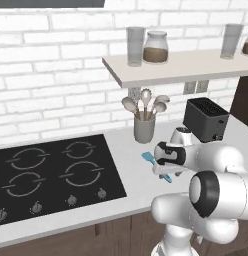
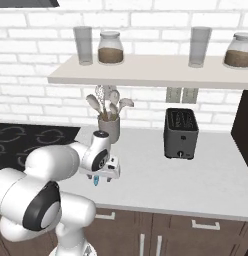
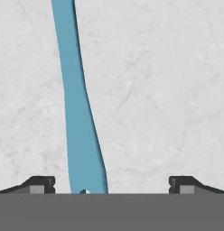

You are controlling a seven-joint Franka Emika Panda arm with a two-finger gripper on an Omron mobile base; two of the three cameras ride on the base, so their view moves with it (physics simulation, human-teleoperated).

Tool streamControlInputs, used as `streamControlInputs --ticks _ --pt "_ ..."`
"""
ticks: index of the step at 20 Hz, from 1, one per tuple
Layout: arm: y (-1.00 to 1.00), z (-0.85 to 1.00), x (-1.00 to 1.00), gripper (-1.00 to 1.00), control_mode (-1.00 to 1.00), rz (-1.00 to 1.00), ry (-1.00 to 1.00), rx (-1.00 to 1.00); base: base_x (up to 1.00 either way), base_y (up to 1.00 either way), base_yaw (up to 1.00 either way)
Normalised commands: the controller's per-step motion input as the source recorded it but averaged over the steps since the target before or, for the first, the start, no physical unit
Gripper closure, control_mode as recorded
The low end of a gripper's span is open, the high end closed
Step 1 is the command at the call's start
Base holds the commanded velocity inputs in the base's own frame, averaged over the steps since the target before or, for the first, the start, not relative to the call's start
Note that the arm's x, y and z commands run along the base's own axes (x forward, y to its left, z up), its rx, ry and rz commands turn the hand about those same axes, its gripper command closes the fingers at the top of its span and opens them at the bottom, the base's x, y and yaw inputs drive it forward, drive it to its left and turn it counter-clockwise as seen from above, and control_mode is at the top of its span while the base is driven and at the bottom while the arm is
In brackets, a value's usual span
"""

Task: Put the bell pepper and squash in the pot. Retrieve the spatula and lightly stir the vegetables in the pot.

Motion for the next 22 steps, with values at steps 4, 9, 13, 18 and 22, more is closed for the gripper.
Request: streamControlInputs --ticks 4,9,13,18,22 --pt "0.00 -0.14 -0.12 -1.00 -1.00 0.04 0.00 0.00 0.00 0.00 0.00" --pt "0.00 -0.14 -0.16 -1.00 -1.00 0.03 0.00 0.00 0.00 0.00 0.00" --pt "0.01 -0.12 -0.04 -1.00 -1.00 0.01 0.01 0.00 0.00 0.00 0.00" --pt "0.03 -0.10 0.00 1.00 -1.00 0.00 0.02 0.00 0.00 0.00 0.00" --pt "0.00 0.00 0.00 1.00 -1.00 0.00 0.00 0.00 0.00 0.00 0.00"
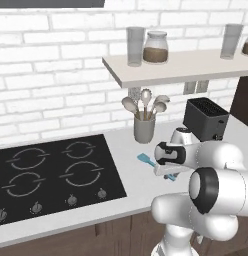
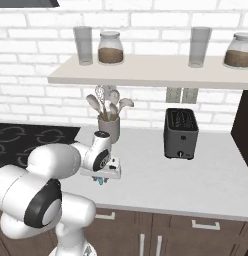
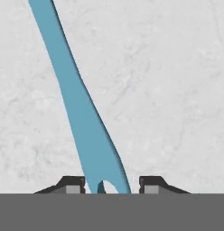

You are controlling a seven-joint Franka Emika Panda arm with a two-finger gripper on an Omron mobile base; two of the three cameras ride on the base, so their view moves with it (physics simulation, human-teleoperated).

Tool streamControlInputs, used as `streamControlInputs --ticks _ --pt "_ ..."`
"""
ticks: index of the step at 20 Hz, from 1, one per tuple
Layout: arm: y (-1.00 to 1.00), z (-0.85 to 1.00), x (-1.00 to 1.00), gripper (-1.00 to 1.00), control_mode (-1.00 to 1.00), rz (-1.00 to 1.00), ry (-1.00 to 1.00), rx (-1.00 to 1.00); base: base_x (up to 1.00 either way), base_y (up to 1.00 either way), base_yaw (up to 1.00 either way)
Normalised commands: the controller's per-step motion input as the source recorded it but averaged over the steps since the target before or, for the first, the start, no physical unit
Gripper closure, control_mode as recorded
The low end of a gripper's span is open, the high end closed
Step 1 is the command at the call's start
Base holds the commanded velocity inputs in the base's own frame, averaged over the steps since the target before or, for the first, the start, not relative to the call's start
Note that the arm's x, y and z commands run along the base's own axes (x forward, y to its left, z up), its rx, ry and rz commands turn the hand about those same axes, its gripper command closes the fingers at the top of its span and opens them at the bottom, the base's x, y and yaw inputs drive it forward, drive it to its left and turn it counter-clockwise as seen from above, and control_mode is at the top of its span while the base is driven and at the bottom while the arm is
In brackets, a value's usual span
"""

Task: Put the bell pepper and squash in the pot. Retrieve the spatula and lightly stir the vegetables in the pot.

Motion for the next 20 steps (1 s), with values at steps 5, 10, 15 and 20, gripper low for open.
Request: streamControlInputs --ticks 5,10,15,20 --pt "0.00 0.00 0.00 1.00 -1.00 0.00 0.00 0.00 0.00 0.00 0.00" --pt "0.01 0.00 0.00 1.00 -1.00 0.00 0.00 0.00 0.00 0.00 0.00" --pt "0.00 0.63 -0.27 1.00 -1.00 0.00 -0.13 0.05 0.00 0.00 0.00" --pt "0.00 1.00 -0.45 1.00 -1.00 0.00 -0.13 0.07 0.00 0.00 0.00"
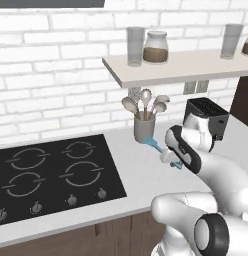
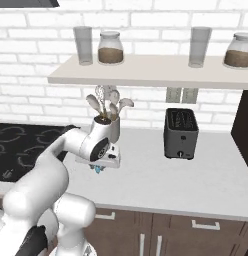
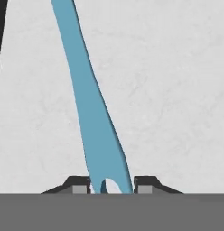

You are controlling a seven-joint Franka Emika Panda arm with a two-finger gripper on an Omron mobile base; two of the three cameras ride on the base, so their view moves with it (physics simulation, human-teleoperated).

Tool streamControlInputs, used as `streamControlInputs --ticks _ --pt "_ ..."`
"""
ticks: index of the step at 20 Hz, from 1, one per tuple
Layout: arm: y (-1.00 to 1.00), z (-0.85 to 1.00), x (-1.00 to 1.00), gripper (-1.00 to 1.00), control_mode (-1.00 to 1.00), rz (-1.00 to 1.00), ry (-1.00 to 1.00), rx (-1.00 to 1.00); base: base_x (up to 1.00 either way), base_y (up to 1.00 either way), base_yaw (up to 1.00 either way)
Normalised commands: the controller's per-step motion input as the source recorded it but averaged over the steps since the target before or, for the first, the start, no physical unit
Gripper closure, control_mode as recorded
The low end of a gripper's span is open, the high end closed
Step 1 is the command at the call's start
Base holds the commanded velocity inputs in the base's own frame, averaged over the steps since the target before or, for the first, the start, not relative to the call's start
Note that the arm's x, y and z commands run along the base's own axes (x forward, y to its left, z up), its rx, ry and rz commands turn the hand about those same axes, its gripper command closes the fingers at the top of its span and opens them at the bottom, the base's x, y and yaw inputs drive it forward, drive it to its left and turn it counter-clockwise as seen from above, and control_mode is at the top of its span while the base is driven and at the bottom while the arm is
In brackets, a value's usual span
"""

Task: Put the bell pepper and squash in the pot. Retrieve the spatula and lightly stir the vegetables in the pot.

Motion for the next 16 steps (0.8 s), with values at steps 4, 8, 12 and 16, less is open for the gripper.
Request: streamControlInputs --ticks 4,8,12,16 --pt "0.04 0.98 -0.46 1.00 -1.00 0.02 0.00 0.00 0.00 0.00 0.00" --pt "0.04 0.93 -0.45 1.00 -1.00 0.08 -0.07 0.03 0.00 0.00 0.00" --pt "0.07 0.90 -0.16 1.00 -1.00 0.14 -0.01 0.01 0.00 0.00 0.00" --pt "0.12 0.07 0.05 1.00 -1.00 0.09 0.05 -0.01 0.00 0.00 0.00"
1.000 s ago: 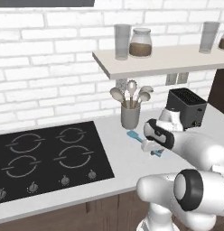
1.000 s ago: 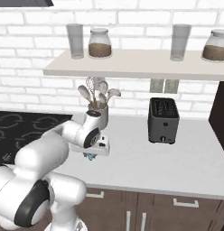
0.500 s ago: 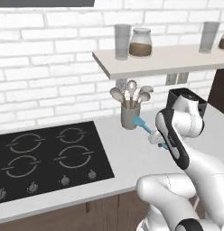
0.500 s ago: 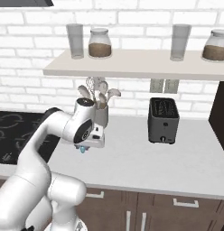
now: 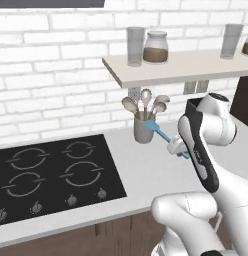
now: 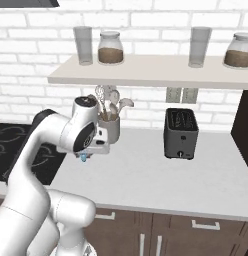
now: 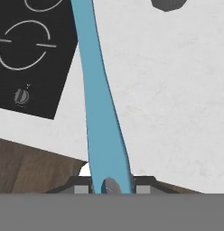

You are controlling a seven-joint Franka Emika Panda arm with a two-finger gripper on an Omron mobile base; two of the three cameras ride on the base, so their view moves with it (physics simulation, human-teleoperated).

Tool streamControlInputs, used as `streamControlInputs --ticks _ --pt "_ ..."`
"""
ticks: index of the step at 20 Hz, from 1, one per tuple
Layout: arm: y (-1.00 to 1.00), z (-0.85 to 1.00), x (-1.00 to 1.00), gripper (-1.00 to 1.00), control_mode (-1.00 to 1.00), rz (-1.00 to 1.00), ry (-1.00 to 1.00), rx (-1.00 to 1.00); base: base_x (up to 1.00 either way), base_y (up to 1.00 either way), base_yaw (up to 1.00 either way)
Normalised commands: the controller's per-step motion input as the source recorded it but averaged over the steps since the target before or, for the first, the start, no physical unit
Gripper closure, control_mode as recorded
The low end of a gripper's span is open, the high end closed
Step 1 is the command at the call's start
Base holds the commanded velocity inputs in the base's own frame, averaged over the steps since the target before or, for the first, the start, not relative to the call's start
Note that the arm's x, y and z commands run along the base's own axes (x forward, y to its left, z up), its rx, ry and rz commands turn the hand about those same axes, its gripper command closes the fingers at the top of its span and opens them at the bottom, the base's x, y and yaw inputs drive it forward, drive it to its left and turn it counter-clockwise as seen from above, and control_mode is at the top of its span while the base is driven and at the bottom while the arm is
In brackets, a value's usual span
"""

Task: Put the bell pepper and squash in the pot. Retrieve the spatula and lightly stir the vegetables in the pot.

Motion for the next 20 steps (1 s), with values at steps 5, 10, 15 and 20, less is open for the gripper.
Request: streamControlInputs --ticks 5,10,15,20 --pt "0.00 0.00 0.00 1.00 -1.00 0.00 0.00 0.00 0.00 0.00 0.00" --pt "0.02 0.00 0.00 1.00 -1.00 0.01 0.00 0.00 0.00 0.00 0.00" --pt "0.39 -0.03 -0.05 1.00 1.00 0.06 0.00 0.00 -0.13 0.40 0.04" --pt "0.00 0.00 0.00 1.00 1.00 0.00 0.00 0.00 -0.52 1.00 0.11"
